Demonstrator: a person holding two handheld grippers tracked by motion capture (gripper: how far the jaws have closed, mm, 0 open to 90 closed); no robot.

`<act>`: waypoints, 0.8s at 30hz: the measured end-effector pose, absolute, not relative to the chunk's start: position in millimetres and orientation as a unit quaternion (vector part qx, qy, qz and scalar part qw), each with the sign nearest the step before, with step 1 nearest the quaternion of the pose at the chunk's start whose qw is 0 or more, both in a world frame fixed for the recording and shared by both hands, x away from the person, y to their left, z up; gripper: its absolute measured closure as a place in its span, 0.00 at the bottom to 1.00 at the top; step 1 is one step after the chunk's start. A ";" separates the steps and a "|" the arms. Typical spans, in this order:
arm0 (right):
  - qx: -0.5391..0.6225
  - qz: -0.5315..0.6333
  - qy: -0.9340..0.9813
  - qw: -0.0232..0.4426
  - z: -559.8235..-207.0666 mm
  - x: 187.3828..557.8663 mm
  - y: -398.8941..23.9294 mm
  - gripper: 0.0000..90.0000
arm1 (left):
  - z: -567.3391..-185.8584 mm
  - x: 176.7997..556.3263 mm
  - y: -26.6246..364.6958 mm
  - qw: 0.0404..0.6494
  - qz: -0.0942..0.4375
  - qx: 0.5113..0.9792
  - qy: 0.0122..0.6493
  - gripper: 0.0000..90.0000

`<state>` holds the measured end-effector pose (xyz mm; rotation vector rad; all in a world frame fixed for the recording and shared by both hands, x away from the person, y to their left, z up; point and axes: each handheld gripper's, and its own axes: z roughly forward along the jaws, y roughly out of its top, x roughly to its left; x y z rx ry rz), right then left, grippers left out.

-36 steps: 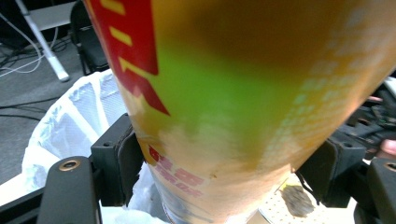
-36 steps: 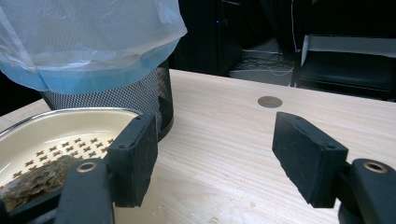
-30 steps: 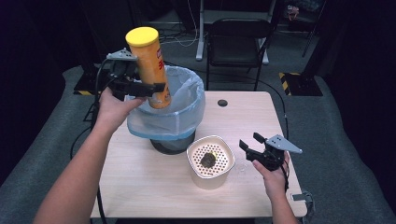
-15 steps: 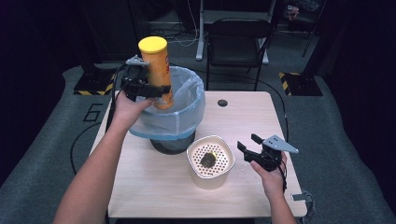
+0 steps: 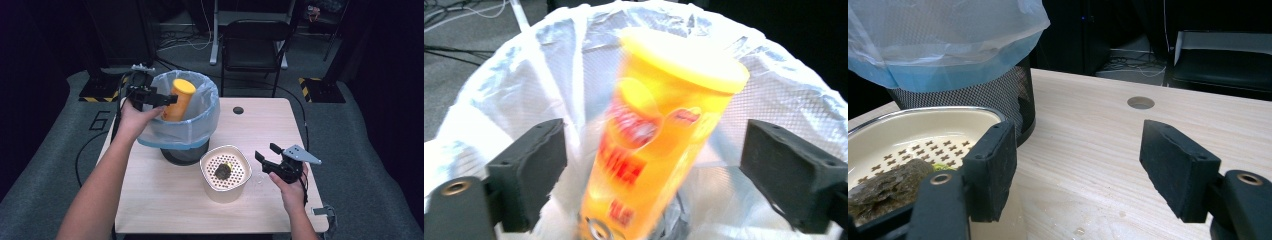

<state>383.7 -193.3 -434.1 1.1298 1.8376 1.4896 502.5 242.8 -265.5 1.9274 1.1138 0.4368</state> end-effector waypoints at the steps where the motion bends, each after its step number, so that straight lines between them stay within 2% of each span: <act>1: 0.416 0.549 0.677 0.257 -434.1 383.6 -193.3 0.34 | -266.1 501.5 245.4 0.425 0.174 0.768 0.447 0.15; 13: 0.418 0.549 0.676 0.260 -433.1 383.1 -195.0 0.34 | -261.9 457.5 271.7 0.445 0.171 0.779 0.408 0.20; 19: 0.417 0.548 0.675 0.264 -431.9 382.4 -196.2 0.34 | -268.8 429.1 286.0 0.452 0.166 0.787 0.386 0.26; 24: 0.418 0.544 0.678 0.264 -433.8 383.3 -195.8 0.34 | -284.6 403.2 302.0 0.472 0.154 0.783 0.375 0.27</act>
